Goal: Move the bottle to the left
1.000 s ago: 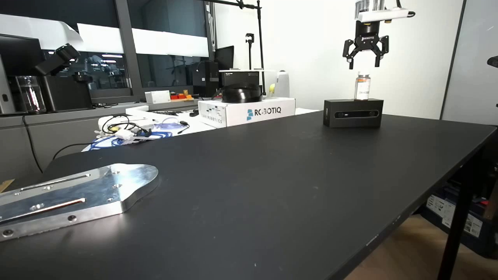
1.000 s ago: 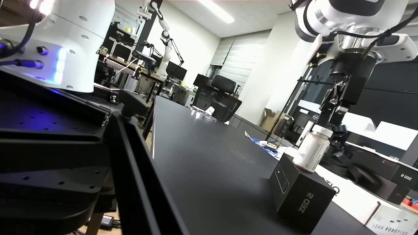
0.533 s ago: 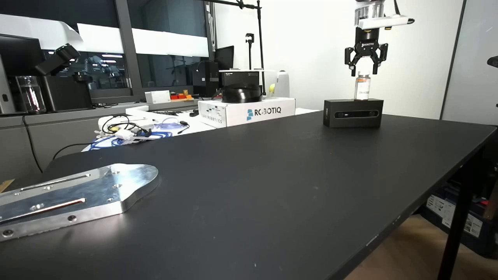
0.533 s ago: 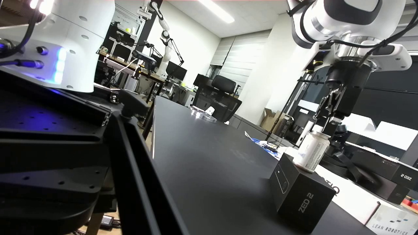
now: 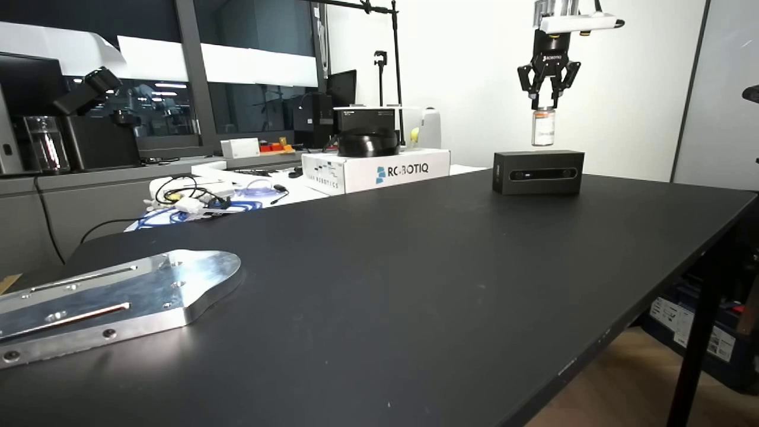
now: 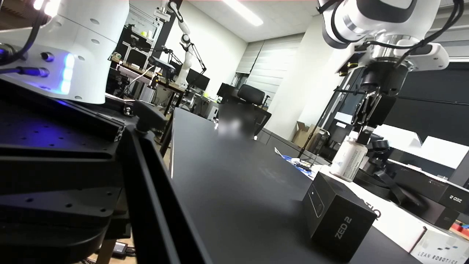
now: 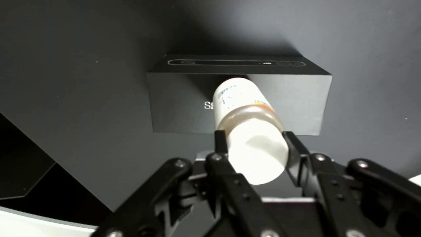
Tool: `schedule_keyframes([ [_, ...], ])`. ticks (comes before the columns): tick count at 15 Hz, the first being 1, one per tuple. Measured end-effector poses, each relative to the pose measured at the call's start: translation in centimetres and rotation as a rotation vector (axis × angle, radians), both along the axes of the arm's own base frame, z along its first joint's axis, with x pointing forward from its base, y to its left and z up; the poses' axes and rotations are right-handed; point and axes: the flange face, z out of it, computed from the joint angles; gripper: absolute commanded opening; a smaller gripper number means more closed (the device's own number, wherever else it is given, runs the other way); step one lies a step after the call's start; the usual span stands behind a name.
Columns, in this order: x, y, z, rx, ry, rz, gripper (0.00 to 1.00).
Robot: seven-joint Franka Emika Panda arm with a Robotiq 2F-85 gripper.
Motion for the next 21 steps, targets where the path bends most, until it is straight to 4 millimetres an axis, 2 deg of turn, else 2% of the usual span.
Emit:
schedule_keyframes([
  [2, -0.2, 1.6, 1.7, 0.003, -0.024, 0.027, 0.19],
  [4, -0.8, 4.0, 3.1, 0.013, -0.038, 0.061, 0.19],
  [7, -2.3, 9.3, 3.2, 0.037, -0.036, 0.140, 0.19],
  [10, -4.7, 16.0, 1.5, 0.052, -0.043, 0.237, 0.19],
  [14, -8.7, 23.6, -2.7, 0.074, -0.034, 0.341, 0.19],
  [17, -11.3, 27.0, -5.7, 0.089, -0.005, 0.395, 0.19],
  [21, -13.4, 29.0, -7.8, 0.096, 0.006, 0.429, 0.19],
])
